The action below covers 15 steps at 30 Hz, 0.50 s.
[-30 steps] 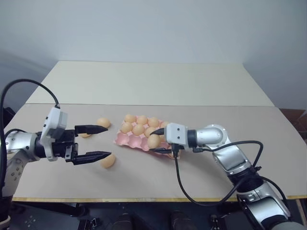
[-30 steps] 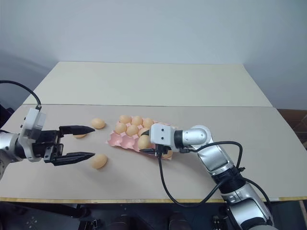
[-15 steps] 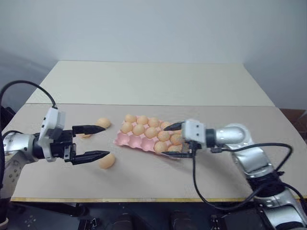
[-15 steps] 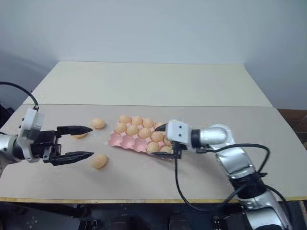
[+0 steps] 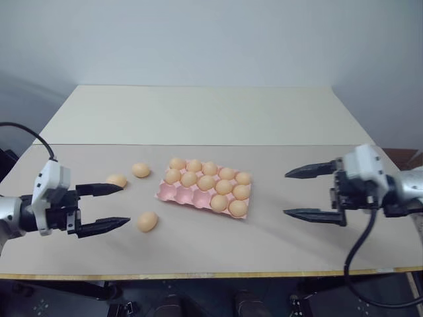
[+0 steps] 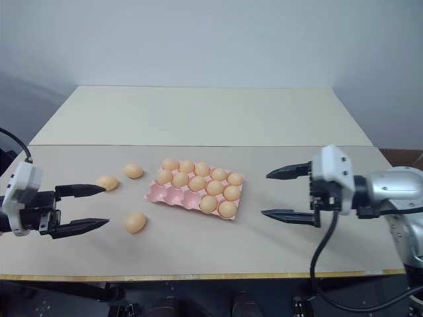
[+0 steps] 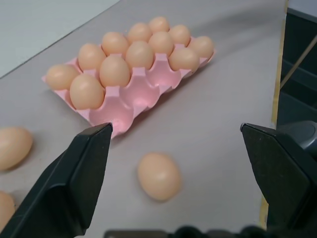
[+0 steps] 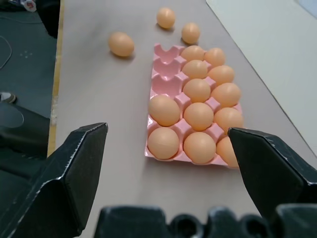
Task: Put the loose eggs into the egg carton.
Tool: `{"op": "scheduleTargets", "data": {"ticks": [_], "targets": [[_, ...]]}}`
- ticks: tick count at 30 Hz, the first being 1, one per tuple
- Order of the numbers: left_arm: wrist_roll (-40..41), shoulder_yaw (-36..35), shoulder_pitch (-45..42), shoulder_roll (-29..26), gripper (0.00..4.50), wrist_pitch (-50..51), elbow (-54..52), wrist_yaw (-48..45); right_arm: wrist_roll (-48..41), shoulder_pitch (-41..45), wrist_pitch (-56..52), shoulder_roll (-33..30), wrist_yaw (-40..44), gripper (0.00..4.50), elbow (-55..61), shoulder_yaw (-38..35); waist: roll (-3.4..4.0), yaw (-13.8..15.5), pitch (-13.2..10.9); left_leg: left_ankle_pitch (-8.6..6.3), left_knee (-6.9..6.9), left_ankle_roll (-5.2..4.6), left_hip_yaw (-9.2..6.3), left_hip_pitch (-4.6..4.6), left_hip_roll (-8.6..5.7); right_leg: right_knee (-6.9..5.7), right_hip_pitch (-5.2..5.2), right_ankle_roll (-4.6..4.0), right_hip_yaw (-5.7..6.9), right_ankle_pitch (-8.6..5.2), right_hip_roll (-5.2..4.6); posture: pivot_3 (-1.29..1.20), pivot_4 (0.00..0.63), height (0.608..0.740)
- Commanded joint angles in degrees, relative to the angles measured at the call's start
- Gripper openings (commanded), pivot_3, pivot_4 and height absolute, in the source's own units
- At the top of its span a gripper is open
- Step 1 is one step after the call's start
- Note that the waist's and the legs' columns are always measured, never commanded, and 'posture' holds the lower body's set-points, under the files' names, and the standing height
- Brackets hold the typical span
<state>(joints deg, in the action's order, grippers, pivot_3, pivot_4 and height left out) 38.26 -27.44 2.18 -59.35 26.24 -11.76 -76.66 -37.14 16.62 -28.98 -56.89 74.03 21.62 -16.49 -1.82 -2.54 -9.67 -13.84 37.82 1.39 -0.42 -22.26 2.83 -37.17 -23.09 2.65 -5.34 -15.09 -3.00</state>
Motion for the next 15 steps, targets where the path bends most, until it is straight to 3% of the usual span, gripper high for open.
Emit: {"op": "scheduleTargets", "data": {"ticks": [1,9,15], "targets": [[-0.4,-1.8,-0.5,-1.0,4.5,-1.2,-0.2,-0.3,-1.2,0.2,0.0,-0.5,-0.8,4.48,0.6,-1.2,0.0,0.0,0.0,0.0,0.0,0.0,0.0,0.0,0.0,0.0,0.0,0.0,0.0,0.0,0.0,0.0,0.15,0.74],[-2.8,1.8,-1.4,0.3,4.5,-2.0,-1.0,1.7,-1.6,0.6,0.5,0.0,-2.0,4.48,1.9,0.6,0.0,0.1,0.0,0.0,0.0,0.0,0.01,-0.09,-0.01,0.03,-0.06,0.02,-0.01,-0.02,-0.01,0.0,0.15,0.74],[-7.3,10.4,-5.0,7.1,4.5,-1.6,-2.7,11.4,-1.8,1.2,0.5,0.3,-2.9,4.48,2.7,1.4,0.0,0.3,0.0,0.0,0.01,0.0,0.01,-0.06,-0.01,0.01,-0.01,0.02,-0.01,-0.01,-0.01,0.0,0.15,0.74]]}}
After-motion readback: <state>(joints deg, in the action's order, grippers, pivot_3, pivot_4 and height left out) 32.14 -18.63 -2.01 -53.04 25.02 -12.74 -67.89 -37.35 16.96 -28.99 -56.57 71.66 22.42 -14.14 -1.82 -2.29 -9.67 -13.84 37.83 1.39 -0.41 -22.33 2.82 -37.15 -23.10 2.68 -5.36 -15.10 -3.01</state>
